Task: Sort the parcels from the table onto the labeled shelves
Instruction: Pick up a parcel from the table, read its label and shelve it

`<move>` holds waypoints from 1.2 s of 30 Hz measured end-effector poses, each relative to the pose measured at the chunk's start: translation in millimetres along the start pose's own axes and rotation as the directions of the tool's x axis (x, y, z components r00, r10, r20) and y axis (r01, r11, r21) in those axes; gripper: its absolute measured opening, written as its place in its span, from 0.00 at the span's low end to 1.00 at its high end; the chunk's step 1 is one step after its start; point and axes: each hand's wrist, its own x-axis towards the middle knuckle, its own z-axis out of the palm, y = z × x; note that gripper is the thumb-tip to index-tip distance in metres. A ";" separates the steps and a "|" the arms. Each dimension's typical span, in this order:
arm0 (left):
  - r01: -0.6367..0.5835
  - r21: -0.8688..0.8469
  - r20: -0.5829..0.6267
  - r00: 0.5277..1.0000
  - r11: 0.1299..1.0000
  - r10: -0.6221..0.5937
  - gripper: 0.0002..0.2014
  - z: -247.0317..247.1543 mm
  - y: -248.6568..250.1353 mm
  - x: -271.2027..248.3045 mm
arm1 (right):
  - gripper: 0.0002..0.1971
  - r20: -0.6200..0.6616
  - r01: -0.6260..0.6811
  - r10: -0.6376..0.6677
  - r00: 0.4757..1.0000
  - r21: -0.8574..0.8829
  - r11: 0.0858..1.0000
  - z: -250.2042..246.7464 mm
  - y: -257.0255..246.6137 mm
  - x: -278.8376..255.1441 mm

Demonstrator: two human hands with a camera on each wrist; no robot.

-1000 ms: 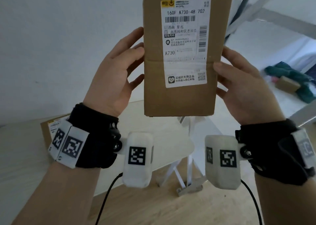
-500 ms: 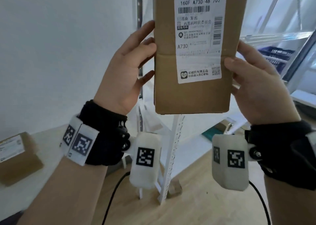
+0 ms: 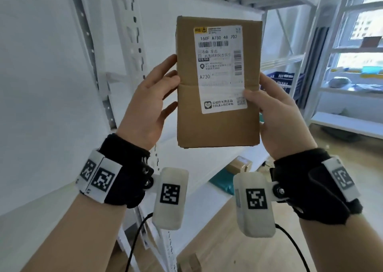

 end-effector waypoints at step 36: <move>-0.237 -0.014 -0.048 0.970 0.971 0.237 0.21 260.7 -175.5 440.4 | 0.22 0.189 0.156 -0.144 0.971 -0.047 0.987 -272.2 40.7 487.4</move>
